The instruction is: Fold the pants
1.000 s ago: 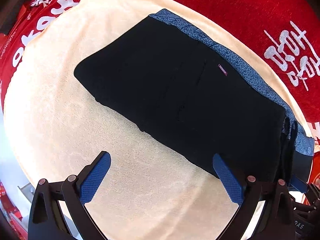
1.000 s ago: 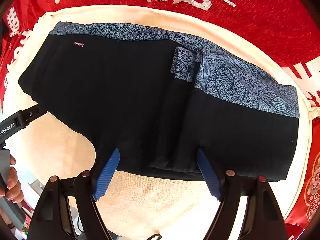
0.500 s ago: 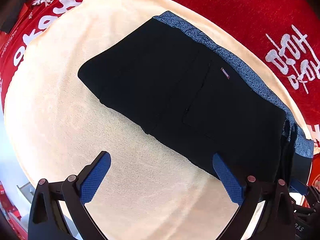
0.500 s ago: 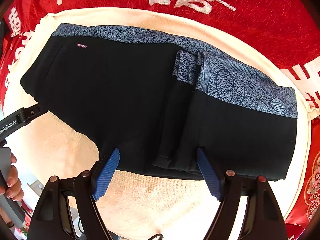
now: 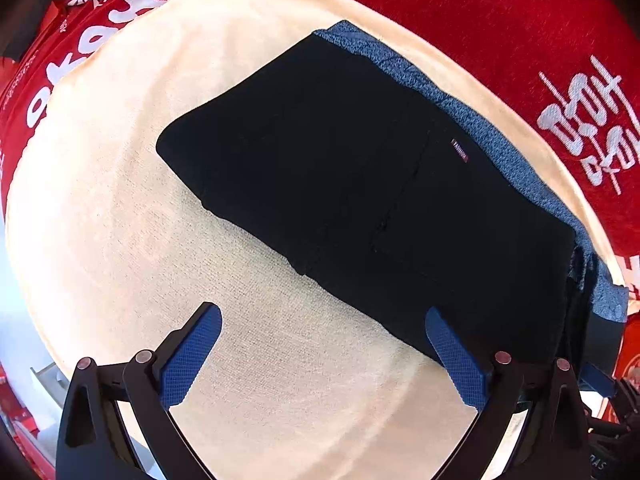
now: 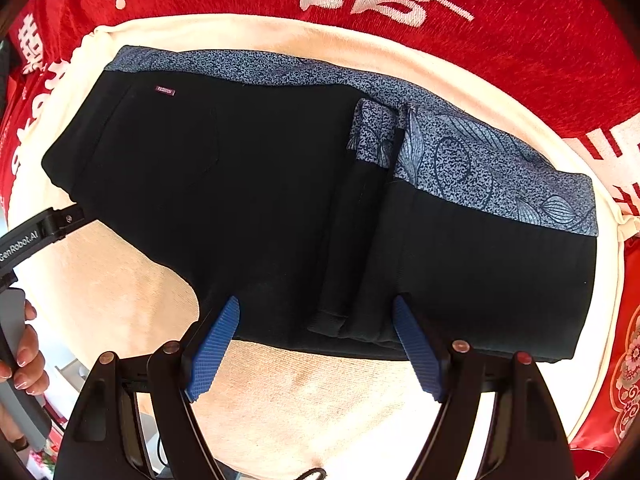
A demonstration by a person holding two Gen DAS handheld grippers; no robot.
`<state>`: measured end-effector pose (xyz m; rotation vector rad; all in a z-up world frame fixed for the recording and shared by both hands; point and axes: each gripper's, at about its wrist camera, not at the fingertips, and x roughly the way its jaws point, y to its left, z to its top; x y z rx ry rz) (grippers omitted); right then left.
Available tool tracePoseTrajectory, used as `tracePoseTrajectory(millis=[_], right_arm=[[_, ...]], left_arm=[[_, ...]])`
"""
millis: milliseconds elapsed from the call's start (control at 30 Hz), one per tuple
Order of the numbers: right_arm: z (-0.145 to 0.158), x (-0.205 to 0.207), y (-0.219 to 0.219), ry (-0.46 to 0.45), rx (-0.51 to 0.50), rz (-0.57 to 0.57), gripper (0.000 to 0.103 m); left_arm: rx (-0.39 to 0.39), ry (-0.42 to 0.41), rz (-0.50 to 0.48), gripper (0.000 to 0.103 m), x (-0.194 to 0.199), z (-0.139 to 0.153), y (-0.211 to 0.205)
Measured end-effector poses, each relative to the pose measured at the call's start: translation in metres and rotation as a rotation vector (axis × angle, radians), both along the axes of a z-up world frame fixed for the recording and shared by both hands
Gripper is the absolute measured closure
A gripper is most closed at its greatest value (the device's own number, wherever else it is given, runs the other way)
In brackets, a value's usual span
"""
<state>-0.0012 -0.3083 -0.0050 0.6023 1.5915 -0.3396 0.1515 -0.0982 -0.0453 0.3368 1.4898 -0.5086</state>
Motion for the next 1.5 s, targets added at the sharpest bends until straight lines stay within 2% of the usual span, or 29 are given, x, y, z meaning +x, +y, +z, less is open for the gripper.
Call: tracePoseTrajectory(millis=[233, 467, 667, 800, 833, 1000, 1167, 1300, 1500], right_arm=[[0.004, 0.001, 0.001, -0.011, -0.005, -0.005, 0.021], [0.02, 0.01, 0.007, -0.117, 0.022, 0.013, 0.021], [-0.002, 0.001, 0.003, -0.131, 0.103, -0.022, 0.021], [-0.005, -0.005, 0.005, -0.157, 0.114, -0.013, 0.021], [-0.006, -0.006, 0.004, -0.163, 0.108, -0.044, 0.021], [-0.011, -0.011, -0.004, -0.186, 0.148, -0.093, 0.021], [-0.012, -0.01, 0.0, -0.191, 0.135, -0.057, 0.021], [-0.011, -0.011, 0.002, -0.2, 0.126, -0.037, 0.021], [-0.012, -0.013, 0.002, -0.213, 0.124, -0.041, 0.021]], left_arm=[[-0.005, 0.012, 0.01, 0.0, 0.01, -0.002, 0.001], [-0.018, 0.013, 0.015, 0.0, 0.018, 0.0, -0.001], [-0.04, 0.018, 0.045, 0.0, 0.026, -0.002, 0.005], [-0.125, 0.054, 0.076, 0.0, 0.04, -0.002, 0.015], [-0.137, 0.059, 0.164, 0.0, 0.043, -0.002, 0.019], [-0.332, 0.122, 0.244, 0.0, 0.062, -0.001, 0.042], [-0.458, 0.197, 0.301, 0.0, 0.071, -0.014, 0.051], [-0.527, 0.229, 0.371, 0.0, 0.076, -0.024, 0.053], [-0.572, 0.225, 0.386, 0.0, 0.083, -0.023, 0.044]])
